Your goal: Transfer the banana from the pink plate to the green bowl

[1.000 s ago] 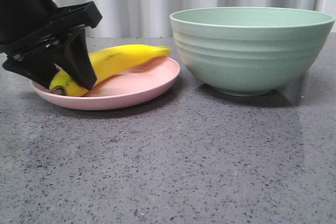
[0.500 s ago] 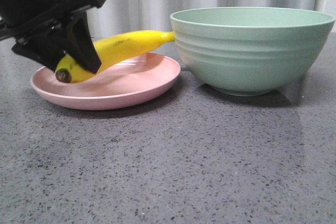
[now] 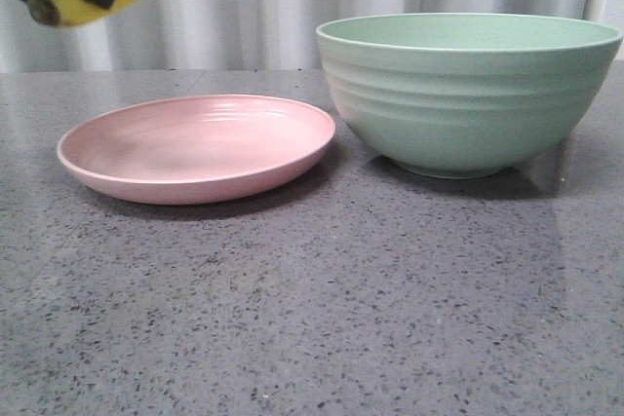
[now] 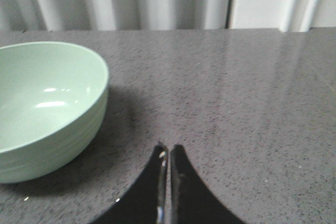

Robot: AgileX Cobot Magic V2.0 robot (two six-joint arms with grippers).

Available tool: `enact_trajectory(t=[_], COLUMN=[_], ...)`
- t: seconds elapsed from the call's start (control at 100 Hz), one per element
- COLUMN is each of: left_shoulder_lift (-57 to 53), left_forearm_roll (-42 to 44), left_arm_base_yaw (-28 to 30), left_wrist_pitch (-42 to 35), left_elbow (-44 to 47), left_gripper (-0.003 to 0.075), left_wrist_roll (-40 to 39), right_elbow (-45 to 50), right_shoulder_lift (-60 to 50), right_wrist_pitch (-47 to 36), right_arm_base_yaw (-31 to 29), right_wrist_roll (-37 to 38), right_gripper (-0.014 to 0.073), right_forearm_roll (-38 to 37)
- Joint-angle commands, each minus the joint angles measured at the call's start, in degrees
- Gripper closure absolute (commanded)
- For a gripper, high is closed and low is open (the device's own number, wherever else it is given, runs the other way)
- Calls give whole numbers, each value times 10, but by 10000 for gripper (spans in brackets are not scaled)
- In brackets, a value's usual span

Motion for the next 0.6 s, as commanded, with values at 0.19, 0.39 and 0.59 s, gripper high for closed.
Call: enact_trajectory(t=[0.19,0.39,0.59], left_shoulder_lift=[-49,-49,-49], left_forearm_roll=[-10,4,17], left_arm_base_yaw=[-70,-129,-154], left_wrist_pitch=[19,18,26], left_elbow=[-14,21,42], left_gripper=[739,739,739], left_wrist_roll=[74,94,105], right_elbow=[-152,-233,-321], right_shoulder_lift=[115,212,307], right_wrist_pitch=[99,158,212], right_arm_base_yaw=[128,257,362], right_wrist_roll=[-81,-97,-110], right_gripper=[455,312,175], right_forearm_roll=[67,74,71])
